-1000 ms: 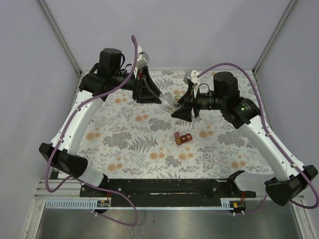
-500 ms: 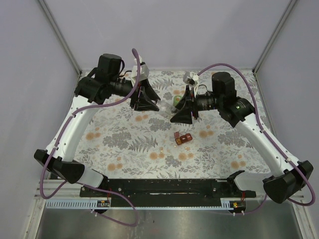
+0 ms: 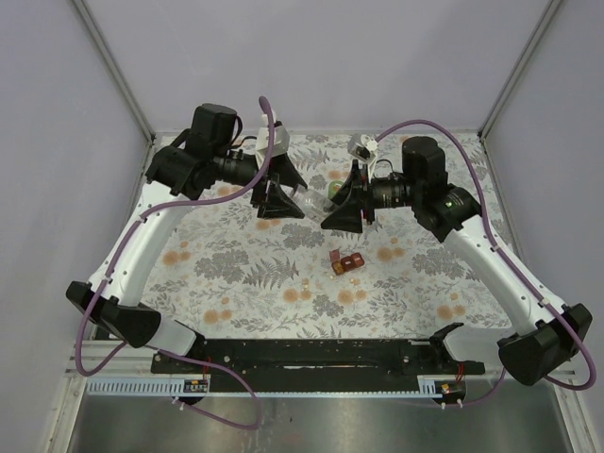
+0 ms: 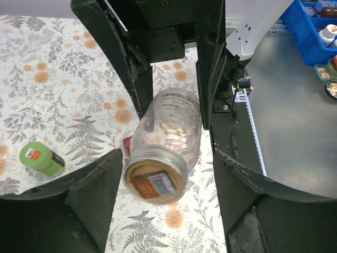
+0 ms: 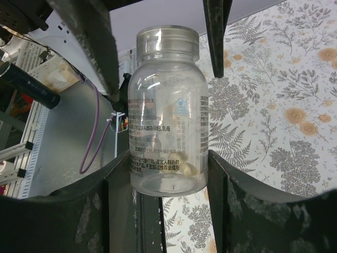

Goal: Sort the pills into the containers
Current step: Screw the lid of the pill bottle onto the pill bottle.

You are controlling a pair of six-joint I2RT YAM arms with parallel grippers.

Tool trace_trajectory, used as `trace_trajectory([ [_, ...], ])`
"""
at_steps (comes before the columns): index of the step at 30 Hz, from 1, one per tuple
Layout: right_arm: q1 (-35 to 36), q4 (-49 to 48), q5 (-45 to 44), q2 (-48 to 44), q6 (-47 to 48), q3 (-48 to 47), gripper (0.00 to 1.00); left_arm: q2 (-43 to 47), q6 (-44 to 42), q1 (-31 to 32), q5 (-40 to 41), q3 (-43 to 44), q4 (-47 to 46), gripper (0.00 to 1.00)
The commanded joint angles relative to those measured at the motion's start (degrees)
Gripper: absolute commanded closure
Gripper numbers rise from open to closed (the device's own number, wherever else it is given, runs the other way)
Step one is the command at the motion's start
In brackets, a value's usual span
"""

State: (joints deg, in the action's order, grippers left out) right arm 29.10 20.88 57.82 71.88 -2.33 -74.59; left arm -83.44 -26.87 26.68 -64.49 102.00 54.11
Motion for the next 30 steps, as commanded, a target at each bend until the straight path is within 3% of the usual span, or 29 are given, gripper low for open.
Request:
trace_trajectory([
  [1,0.08,-3.75,-2.54,-2.09,0.04,-0.82,1.0,0.12,2.69,0.92,2.26,1.01,-4.61,0.21],
  [3,-0.01,-3.31,-3.15,-2.18,0.83,-0.65,1.0,0.29,4.37,0.92,2.96,0.66,-6.2,0.06],
  [5,0.08,-2.87,-4.03,-2.53,1.53,-0.39,1.0,0.47,7.78,0.83,3.67,0.4,-8.65,0.01],
  [11,0.95,0.47,-9.03,-4.28,7.59,0.14,1.0,0.3,24.04,-1.71,7.53,-0.22,-18.32,0.01],
  [17,1.83,3.19,-16.59,-6.75,12.95,-0.03,1.0,-0.85,36.52,-4.0,10.17,2.33,-15.44,0.01],
  [23,3.68,5.04,-24.15,-7.72,17.53,-0.56,1.0,-1.99,45.58,-4.44,6.31,1.71,-15.52,0.01],
  [27,4.91,5.83,-27.84,-7.45,19.9,-1.44,1.0,-2.6,47.43,-4.44,7.18,2.15,-15.09,0.05],
  [30,5.88,6.27,-30.3,-7.1,21.31,-2.05,1.0,-3.66,49.45,-4.35,6.22,2.33,-14.64,0.17],
])
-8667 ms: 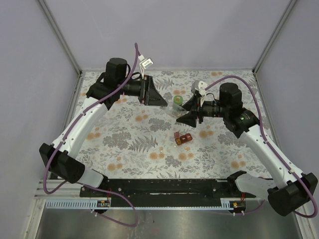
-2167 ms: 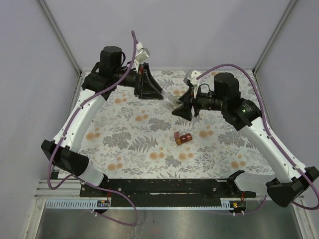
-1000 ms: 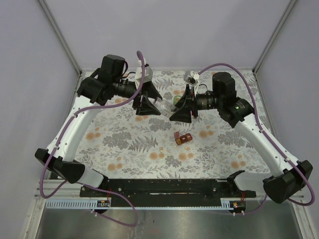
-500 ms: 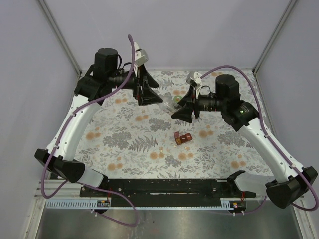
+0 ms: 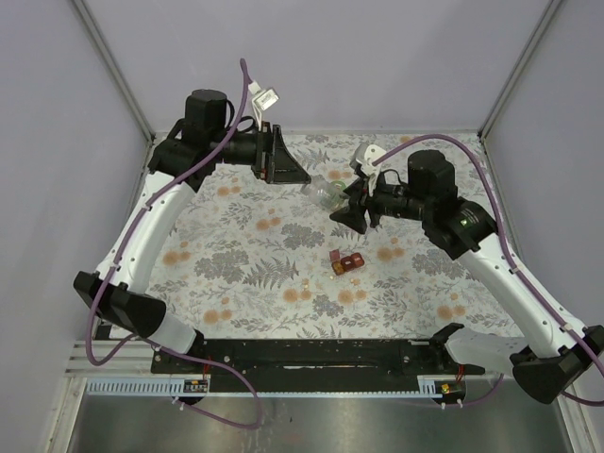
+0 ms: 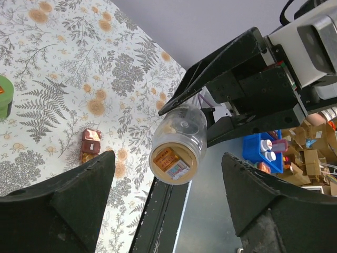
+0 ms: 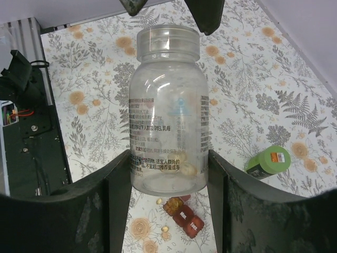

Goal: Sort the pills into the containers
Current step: Screw the lid of the pill bottle onto the pill bottle.

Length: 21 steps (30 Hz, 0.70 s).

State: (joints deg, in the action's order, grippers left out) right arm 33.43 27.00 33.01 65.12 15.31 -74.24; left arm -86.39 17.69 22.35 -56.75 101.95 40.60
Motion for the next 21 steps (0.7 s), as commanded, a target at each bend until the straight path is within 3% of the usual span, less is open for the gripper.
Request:
trace_trajectory([
  [1,1.72,0.24,-6.11,-0.35,4.02,-2.58,1.0,-0.97,5.16,-0.02,-1.17,2.11,-0.7,0.19],
  [13,3.22,0.24,-11.13,-0.44,6.31,-2.49,1.0,-1.94,4.28,2.7,-0.99,0.53,0.45,0.25],
  [21,3.57,0.33,-11.92,-0.52,6.75,-2.49,1.0,-2.03,4.37,3.23,-1.35,0.0,0.45,0.43],
])
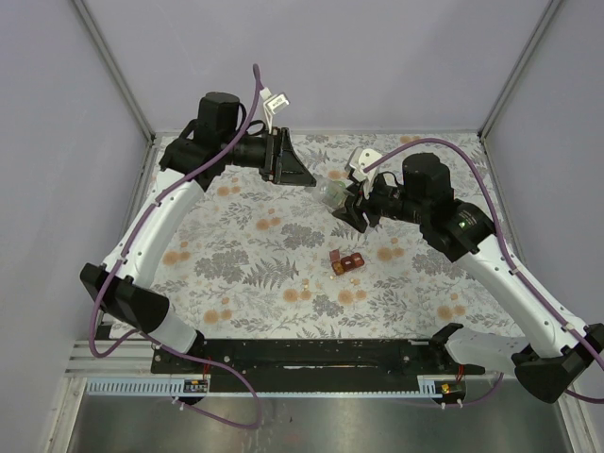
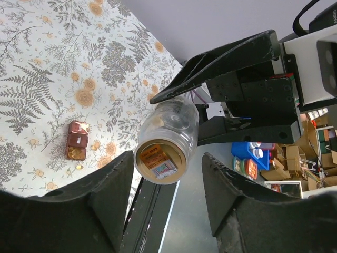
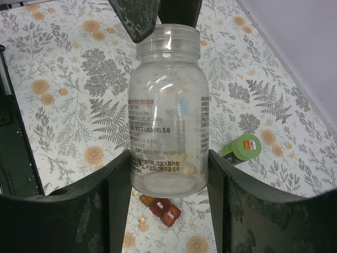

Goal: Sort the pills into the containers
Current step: Screw the lid of the pill bottle onto the pill bottle.

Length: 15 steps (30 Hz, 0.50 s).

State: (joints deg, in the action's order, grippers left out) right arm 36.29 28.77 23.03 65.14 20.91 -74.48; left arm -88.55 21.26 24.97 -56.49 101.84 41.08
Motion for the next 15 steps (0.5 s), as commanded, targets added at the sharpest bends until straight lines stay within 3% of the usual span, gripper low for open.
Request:
trace_trajectory([
  [1,0.71,-1.44,-1.85,-0.63,0.98,-2.34,1.0,-0.04,0.72,0.69,-1.69,0.11,-0.04,0.45],
  [7,0.8,-1.18,-1.58,-0.37,0.8,-2.69,1.0,-0.3,0.02,1.48,-1.96,-0.06,-0.04,0.53],
  [15,0.8,-1.53,0.79,0.07,-1.74,-2.87,1.0,-0.66,-4.9,2.63,-6.26,0.46,0.23,0.9],
])
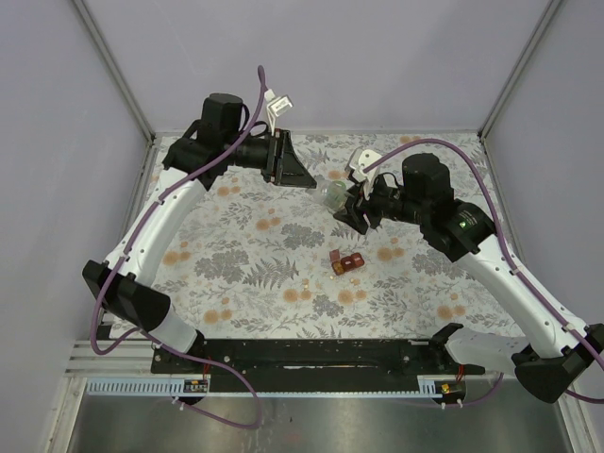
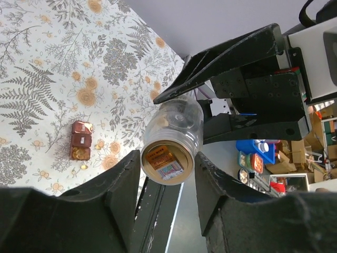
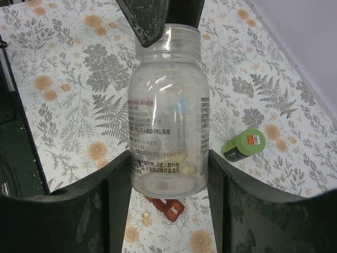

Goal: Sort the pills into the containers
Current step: Screw the lid of the pill bottle onto the pill bottle.

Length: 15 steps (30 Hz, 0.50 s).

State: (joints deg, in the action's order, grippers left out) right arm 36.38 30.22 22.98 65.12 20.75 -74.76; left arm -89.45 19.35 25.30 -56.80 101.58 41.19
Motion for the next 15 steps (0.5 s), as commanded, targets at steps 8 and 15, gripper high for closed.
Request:
trace_trajectory([
  [8,-1.05,-2.79,9.0,1.32,-7.03,-4.07,1.0,-0.29,-16.26,2.39,-11.14,1.95,4.42,1.0],
  [15,-3.51,-4.55,16.56,2.38,-11.87,-4.25,1.0,-0.38,-29.36,2.39,-12.99,3.45,9.96,1.0],
])
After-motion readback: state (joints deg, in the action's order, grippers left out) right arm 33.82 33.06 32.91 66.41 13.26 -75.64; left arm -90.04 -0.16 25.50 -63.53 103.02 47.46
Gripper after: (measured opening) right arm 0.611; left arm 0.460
